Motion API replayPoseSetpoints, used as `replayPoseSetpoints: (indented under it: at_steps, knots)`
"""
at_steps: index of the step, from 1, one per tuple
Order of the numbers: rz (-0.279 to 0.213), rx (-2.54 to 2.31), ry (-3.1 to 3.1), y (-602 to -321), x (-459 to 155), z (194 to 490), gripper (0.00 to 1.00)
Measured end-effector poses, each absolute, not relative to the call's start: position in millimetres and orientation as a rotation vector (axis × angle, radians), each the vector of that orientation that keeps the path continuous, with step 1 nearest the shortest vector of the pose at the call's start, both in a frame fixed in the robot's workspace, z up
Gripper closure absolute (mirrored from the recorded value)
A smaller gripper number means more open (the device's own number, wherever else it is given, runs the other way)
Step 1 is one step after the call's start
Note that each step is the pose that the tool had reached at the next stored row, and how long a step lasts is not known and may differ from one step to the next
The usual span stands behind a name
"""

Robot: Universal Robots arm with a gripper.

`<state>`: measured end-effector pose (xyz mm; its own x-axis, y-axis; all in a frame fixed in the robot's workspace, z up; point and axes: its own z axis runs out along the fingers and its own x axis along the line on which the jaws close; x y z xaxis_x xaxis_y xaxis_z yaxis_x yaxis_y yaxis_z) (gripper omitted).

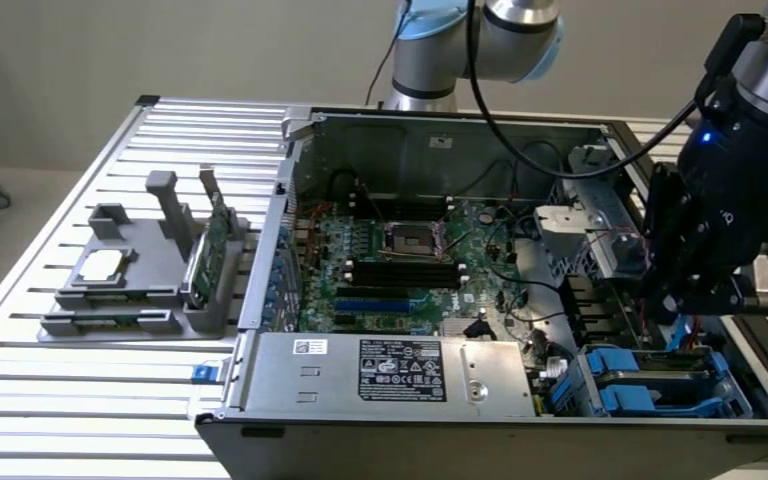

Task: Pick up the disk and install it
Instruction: 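Insert the second disk wire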

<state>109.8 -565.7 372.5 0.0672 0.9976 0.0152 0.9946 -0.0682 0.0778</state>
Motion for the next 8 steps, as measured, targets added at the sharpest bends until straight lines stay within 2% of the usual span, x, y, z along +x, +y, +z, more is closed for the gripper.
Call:
replayPoseSetpoints:
  at_steps: [8]
  knots:
    - [0.102,2.259,2.111,-566.0,109.9,367.6,0.73]
